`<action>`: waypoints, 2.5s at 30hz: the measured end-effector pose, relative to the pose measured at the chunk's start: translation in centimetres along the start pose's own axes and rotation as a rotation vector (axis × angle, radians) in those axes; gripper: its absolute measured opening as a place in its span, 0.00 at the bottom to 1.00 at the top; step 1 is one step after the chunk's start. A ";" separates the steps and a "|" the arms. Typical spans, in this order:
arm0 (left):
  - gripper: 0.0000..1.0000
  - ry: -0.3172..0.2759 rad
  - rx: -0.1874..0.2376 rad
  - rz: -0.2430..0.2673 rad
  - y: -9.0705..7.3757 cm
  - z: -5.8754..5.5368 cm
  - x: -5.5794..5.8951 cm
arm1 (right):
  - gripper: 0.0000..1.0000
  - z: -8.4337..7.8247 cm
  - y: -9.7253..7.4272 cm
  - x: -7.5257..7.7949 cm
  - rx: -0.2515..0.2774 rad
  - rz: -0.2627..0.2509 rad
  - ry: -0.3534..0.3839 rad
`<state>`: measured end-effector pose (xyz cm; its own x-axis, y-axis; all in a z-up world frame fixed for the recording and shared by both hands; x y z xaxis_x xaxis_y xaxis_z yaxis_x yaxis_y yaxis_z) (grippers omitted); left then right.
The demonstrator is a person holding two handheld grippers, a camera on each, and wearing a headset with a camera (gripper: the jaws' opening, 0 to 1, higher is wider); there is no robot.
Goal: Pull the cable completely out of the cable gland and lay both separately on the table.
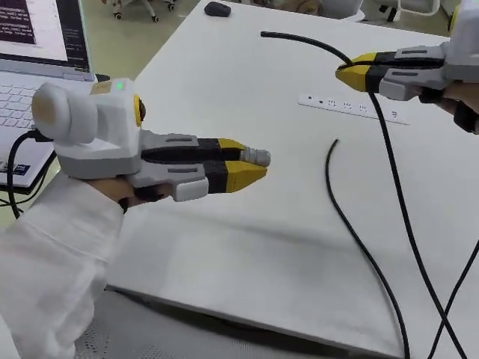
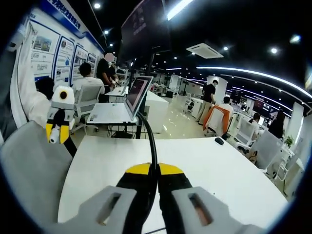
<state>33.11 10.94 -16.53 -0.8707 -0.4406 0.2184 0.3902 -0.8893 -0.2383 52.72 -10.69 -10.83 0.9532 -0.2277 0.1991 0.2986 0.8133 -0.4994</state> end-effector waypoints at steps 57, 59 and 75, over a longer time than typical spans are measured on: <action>0.17 -0.120 0.019 0.141 -1.6 -1.3 -3.1 | 0.16 -16.7 19.4 1.3 -0.413 0.087 0.272; 0.17 -0.127 0.015 0.146 -1.7 -1.4 -3.1 | 0.25 -16.7 18.9 1.6 -0.417 0.086 0.262; 0.17 -0.191 -0.157 0.226 0.5 -4.0 -6.6 | 0.27 -19.5 7.7 3.5 -0.309 -0.080 0.409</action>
<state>37.84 13.93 -21.87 -0.6899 -0.6524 0.3138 0.5031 -0.7437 -0.4402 59.34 -15.64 -30.43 0.8493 -0.5234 -0.0683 0.3126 0.6030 -0.7339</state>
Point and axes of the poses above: the centre of the closed fingertips' face, and the gripper's own axes: y roughly forward along the fingers, x roughly to its right, z roughly out of its top, the point moved 10 cm from there along -y, roughly backward along the fingers, and after that the axes turned 11 degrees about -x, right-handed, at the moved point
